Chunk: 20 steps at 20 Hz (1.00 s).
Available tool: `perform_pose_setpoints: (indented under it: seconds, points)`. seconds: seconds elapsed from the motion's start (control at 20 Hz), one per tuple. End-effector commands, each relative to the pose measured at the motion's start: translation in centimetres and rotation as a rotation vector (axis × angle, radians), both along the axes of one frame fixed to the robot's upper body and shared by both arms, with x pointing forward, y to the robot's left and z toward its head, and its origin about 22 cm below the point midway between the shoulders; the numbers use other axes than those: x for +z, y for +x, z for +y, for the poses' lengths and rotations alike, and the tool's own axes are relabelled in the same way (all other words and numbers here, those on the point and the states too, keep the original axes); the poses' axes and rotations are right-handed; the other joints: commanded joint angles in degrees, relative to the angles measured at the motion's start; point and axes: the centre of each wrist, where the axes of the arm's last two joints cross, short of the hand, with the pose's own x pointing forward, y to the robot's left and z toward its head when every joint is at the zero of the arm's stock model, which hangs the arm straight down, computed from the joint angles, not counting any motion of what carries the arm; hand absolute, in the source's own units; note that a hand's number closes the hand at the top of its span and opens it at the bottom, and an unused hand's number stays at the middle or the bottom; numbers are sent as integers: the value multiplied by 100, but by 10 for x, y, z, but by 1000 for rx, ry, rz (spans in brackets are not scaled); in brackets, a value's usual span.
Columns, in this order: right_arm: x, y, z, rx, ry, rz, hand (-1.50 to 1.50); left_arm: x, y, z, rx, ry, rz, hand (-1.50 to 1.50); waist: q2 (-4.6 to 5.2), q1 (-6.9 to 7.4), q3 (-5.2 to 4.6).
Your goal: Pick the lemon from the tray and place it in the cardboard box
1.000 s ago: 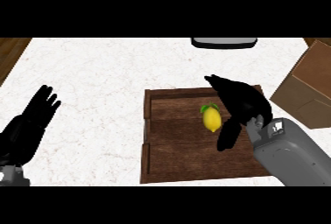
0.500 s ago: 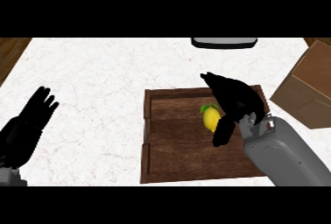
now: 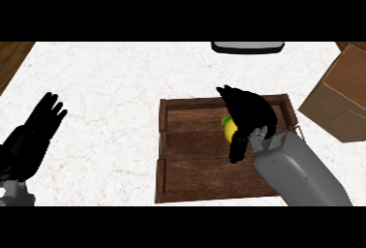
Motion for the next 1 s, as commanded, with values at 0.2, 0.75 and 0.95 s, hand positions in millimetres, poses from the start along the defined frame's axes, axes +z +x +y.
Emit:
perform_pose_setpoints:
  seconds: [0.2,0.75,0.95]
  points:
    - [-13,7,-3,-54,-90,41,-150,-11,-11,-13,-14,9,9,0,-2,8,1]
    - [-29,11,-6,-50,-119,80,-150,-9,-4,3,6,-7,-10,0,2,-4,1]
    - [-30,18,-5,-58,-122,114,-150,1,-7,-13,-9,9,-7,0,0,2,1]
